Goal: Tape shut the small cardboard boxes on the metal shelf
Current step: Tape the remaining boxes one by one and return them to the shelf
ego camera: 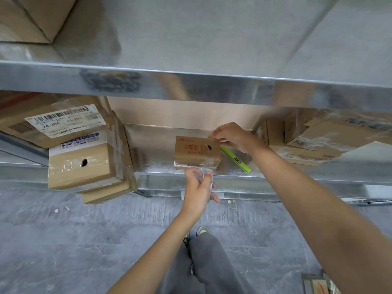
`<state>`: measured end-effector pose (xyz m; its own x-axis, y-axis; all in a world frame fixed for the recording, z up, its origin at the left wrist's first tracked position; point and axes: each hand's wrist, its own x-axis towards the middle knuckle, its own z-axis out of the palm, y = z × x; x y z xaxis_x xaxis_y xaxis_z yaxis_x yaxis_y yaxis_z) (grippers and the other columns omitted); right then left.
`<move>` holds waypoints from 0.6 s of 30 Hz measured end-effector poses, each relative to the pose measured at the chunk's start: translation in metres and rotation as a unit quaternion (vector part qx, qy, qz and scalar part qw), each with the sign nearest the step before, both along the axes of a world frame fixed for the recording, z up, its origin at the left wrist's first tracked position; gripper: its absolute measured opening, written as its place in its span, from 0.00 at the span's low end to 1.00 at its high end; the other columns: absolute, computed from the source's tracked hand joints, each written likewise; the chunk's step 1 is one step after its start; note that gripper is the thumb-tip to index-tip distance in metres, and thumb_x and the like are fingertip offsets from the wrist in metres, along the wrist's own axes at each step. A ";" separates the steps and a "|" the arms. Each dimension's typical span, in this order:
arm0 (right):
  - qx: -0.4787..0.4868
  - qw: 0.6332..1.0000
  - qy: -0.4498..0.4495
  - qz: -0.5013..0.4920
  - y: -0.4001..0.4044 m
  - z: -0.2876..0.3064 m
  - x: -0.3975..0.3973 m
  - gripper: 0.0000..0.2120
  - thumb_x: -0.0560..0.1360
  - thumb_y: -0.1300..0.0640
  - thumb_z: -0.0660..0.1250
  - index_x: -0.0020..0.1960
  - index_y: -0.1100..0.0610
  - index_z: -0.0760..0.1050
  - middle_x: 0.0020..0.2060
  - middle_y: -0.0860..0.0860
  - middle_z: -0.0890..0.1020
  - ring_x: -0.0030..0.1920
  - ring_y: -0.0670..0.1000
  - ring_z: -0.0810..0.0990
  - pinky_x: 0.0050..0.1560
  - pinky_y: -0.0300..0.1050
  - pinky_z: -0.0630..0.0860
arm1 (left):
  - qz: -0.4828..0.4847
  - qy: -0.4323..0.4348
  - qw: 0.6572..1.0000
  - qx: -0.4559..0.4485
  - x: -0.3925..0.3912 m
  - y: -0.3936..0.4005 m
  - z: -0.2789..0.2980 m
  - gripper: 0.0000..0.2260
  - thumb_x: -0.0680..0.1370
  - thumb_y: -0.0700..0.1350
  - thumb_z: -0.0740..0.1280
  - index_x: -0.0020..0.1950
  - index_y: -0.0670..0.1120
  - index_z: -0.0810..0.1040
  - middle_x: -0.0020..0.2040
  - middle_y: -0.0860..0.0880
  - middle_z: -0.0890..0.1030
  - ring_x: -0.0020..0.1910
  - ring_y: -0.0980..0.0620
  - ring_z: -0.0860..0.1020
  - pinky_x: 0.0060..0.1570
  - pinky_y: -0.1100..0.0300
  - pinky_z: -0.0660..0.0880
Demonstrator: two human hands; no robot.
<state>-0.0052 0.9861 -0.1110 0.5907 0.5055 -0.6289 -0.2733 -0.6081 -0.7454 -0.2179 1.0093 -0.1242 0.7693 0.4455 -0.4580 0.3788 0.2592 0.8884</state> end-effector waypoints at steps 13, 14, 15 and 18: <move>0.147 0.944 0.244 -0.169 -0.019 -0.015 -0.031 0.16 0.77 0.68 0.60 0.61 0.53 0.71 0.42 0.57 0.78 0.38 0.53 0.77 0.37 0.44 0.74 | -0.038 -0.025 0.998 0.041 -0.001 0.042 -0.010 0.38 0.76 0.37 0.66 0.74 0.70 0.54 0.56 0.56 0.71 0.46 0.72 0.78 0.38 0.56 0.82; 0.143 0.942 0.243 -0.180 -0.018 -0.017 -0.036 0.15 0.77 0.67 0.59 0.60 0.54 0.72 0.44 0.57 0.77 0.38 0.53 0.76 0.36 0.42 0.73 | -0.039 -0.021 0.998 0.036 -0.001 0.045 -0.009 0.38 0.76 0.37 0.66 0.74 0.69 0.54 0.55 0.56 0.70 0.46 0.71 0.79 0.38 0.58 0.82; 0.137 0.940 0.242 -0.198 -0.017 -0.018 -0.040 0.14 0.77 0.67 0.59 0.59 0.54 0.74 0.44 0.56 0.76 0.38 0.52 0.75 0.34 0.41 0.72 | -0.041 -0.018 0.999 0.030 -0.001 0.046 -0.009 0.38 0.75 0.36 0.65 0.74 0.69 0.55 0.53 0.56 0.71 0.45 0.68 0.80 0.38 0.59 0.81; 0.108 0.931 0.239 -0.256 -0.012 -0.015 -0.049 0.13 0.77 0.66 0.57 0.52 0.54 0.78 0.42 0.56 0.78 0.39 0.53 0.76 0.31 0.39 0.74 | -0.053 -0.019 0.998 0.031 -0.002 0.049 -0.007 0.37 0.75 0.34 0.64 0.74 0.67 0.56 0.48 0.56 0.71 0.39 0.71 0.77 0.39 0.55 0.82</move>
<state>-0.0545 0.9745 -0.1259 0.4676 0.3801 -0.7980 -0.8173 -0.1579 -0.5541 -0.2198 1.0585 -0.1309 0.8302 0.3866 -0.4017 0.3670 0.1634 0.9158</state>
